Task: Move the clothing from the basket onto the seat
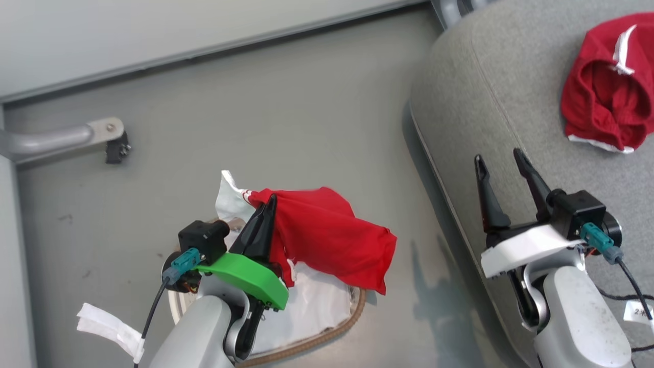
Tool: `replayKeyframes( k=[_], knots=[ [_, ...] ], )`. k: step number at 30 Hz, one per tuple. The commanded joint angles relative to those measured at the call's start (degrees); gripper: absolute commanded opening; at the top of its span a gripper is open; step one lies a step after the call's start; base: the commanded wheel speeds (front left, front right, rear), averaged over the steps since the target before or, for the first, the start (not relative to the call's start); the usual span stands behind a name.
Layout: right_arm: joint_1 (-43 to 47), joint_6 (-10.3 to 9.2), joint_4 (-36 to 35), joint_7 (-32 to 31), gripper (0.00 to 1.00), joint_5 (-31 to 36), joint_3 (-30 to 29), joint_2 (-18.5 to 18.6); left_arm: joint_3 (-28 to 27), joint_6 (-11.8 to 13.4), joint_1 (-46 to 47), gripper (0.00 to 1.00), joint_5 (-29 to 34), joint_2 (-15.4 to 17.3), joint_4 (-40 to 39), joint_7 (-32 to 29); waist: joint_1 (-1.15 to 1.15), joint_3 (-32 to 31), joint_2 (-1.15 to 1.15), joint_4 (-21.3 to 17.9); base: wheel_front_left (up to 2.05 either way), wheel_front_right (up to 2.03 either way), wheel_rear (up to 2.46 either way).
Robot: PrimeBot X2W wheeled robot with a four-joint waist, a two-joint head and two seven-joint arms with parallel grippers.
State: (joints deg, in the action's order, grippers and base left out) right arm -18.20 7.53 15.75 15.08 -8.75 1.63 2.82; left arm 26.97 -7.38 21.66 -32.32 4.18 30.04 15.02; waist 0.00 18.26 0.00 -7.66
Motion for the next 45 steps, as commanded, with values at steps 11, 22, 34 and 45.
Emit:
replayKeyframes(
  k=[11, 22, 34, 45],
  knots=[
    [5.8, -0.08, 2.0, 0.1, 1.00, -0.7, 1.2, 0.2, -3.3, -0.1, -1.1, 0.00, 4.7, 0.4, -13.6, 0.2, 0.00, -13.5, 0.00, 5.6, 0.00, 0.00, 0.00],
    [9.7, -0.08, 4.3, 0.1, 1.00, -0.1, 3.8, 0.2, -3.9, -0.1, 3.7, 0.00, 6.6, 1.2, -20.4, 0.2, 0.00, -16.1, 0.00, 6.5, 0.00, 0.00, 0.00],
    [5.0, -0.08, 6.8, 0.1, 1.00, 0.3, 22.0, 3.8, -0.5, -0.1, 4.0, 0.00, 6.6, 0.0, -20.5, 0.1, 0.00, -15.4, 0.00, 10.0, 0.00, 0.00, 0.00],
    [-6.5, -0.08, 11.4, 0.1, 1.00, -1.5, 33.5, 5.0, 5.9, -0.1, 5.0, 0.00, 5.2, -1.0, -19.9, 0.1, 0.00, -14.9, 0.00, 15.1, 0.00, 0.00, 0.00]
  ],
)
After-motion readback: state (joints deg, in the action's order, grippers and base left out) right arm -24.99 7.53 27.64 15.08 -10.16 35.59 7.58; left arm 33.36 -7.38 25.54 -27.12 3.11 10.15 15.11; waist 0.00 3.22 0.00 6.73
